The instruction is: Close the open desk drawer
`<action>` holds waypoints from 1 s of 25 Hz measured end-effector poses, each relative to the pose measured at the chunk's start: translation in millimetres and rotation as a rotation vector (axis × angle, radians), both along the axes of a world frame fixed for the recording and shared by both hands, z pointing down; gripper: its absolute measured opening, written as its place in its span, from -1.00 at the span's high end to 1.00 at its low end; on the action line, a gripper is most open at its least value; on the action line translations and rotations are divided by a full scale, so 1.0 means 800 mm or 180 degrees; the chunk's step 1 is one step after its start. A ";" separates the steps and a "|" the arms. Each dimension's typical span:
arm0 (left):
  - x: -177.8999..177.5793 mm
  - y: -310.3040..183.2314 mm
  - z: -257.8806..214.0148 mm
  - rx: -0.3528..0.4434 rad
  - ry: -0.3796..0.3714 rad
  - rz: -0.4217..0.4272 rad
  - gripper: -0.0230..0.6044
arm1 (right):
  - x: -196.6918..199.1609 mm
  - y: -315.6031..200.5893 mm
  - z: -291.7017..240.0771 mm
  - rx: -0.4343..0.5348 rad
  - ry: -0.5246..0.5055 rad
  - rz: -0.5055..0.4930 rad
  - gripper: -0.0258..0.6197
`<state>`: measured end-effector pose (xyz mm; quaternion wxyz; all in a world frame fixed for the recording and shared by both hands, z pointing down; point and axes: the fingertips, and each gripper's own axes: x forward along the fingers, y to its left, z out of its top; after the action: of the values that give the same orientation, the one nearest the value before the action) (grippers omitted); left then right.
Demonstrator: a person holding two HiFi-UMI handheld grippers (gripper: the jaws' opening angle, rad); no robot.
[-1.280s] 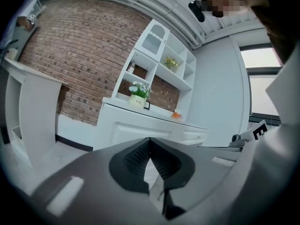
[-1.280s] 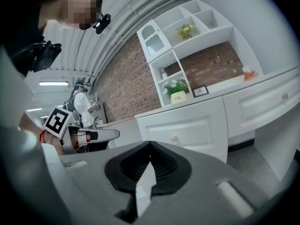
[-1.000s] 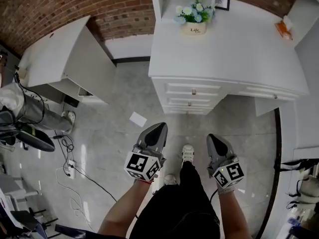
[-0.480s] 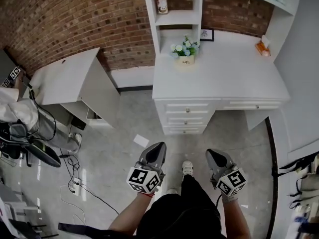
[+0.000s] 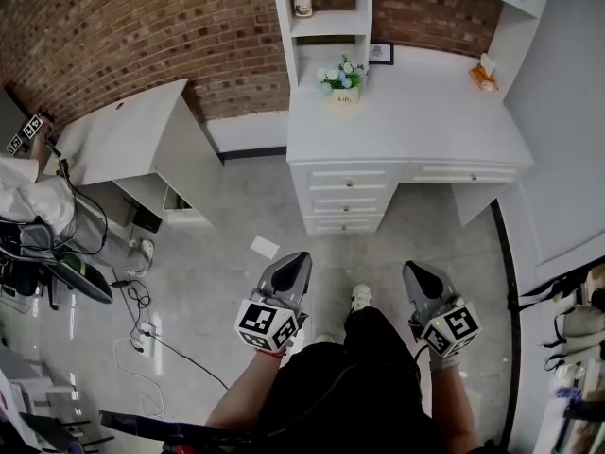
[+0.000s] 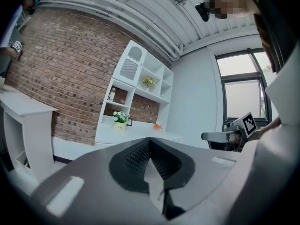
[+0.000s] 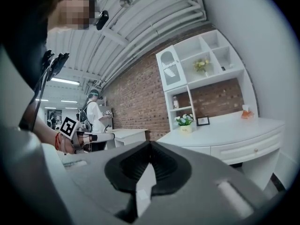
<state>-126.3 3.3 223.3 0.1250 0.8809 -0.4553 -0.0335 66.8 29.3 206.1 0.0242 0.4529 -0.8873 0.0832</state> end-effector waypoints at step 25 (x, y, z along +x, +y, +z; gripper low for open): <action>0.007 0.079 -0.046 -0.0147 0.0002 -0.0571 0.92 | 0.027 0.063 -0.047 0.0446 0.1095 -0.0664 0.92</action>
<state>-120.7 66.6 186.5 0.1419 0.8334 -0.5330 -0.0343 88.0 79.3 168.5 0.1523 0.3667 -0.9158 -0.0602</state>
